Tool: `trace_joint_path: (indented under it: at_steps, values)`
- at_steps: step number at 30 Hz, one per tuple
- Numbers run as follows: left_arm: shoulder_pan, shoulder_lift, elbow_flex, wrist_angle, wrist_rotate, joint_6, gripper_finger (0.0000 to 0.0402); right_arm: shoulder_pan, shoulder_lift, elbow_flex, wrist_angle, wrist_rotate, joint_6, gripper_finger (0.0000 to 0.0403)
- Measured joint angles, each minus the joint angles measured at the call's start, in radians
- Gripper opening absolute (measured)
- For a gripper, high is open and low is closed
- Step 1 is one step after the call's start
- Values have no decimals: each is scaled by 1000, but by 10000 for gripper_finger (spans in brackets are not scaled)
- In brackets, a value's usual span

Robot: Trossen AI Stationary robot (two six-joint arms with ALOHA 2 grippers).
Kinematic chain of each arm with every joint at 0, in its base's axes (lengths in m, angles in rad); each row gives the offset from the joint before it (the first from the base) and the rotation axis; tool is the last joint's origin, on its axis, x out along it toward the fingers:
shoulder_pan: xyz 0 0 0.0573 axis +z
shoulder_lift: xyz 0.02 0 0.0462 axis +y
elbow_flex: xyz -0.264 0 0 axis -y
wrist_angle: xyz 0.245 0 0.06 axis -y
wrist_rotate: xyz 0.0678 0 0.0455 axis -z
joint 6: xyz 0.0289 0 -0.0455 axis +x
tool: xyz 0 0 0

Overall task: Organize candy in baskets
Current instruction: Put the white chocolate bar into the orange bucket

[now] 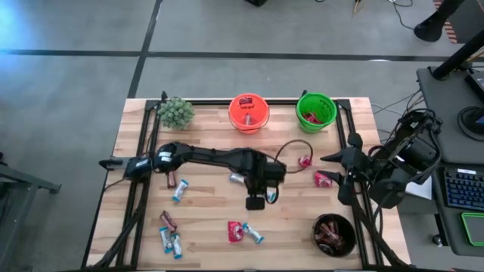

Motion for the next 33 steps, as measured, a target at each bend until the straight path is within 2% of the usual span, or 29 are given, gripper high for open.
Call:
trace_joint_path:
  at_steps: [3,8,12,27,33]
  values:
    - [24,-20,0,-36,-26,25,0,-4,0,0,-1,49,-1,169]
    - [63,-59,0,-89,-61,71,0,-7,0,0,2,198,-63,169]
    - [96,-86,0,-95,-96,127,0,-36,0,0,4,260,-94,169]
    - [280,-184,0,-156,-97,334,0,-367,-7,0,10,244,-172,169]
    - [375,-251,0,-158,-97,408,0,-553,-14,0,42,80,-176,169]
